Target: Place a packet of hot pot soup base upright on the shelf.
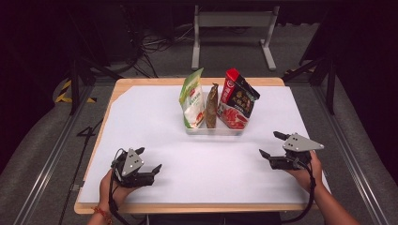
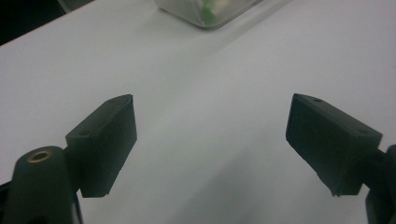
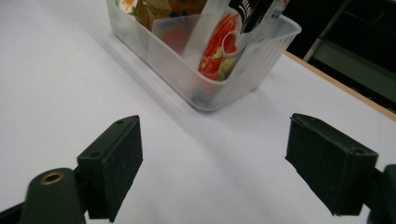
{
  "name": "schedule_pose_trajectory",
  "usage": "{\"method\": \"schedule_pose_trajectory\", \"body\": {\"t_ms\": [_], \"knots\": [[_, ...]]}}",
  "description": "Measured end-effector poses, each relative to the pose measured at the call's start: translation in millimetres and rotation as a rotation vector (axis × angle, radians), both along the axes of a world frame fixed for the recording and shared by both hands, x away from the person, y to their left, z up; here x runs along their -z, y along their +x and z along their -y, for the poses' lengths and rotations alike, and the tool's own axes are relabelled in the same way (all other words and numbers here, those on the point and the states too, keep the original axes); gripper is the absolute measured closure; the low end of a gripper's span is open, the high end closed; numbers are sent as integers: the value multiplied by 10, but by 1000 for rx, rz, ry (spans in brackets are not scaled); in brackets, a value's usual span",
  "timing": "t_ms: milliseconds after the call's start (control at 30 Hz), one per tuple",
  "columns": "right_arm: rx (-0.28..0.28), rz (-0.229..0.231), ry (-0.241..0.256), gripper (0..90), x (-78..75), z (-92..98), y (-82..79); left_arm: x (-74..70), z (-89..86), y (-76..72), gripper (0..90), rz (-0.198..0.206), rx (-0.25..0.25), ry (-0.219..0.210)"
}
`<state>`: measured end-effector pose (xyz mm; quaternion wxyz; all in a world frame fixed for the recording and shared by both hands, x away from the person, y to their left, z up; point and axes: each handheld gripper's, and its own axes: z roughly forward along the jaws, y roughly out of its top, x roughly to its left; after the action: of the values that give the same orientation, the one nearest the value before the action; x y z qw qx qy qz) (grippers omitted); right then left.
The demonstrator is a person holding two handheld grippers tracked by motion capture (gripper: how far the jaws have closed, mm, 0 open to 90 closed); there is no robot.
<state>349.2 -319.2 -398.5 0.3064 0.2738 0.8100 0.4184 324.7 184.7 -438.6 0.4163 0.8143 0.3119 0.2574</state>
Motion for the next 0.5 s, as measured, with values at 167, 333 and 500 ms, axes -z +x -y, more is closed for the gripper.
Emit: {"method": "schedule_pose_trajectory", "body": {"t_ms": [167, 333, 500], "knots": [[-2, -9, -7, 190, 51, 76, -64, -1, -2, -2, 171, 0, 5, 8], [-1, -17, -7, 190, 100, 151, -129, 8, 11, -8, 170, 2, 7, 22], [2, -31, -7, 185, 152, 229, -184, 4, 18, -9, 170, 7, 14, 27]]}}
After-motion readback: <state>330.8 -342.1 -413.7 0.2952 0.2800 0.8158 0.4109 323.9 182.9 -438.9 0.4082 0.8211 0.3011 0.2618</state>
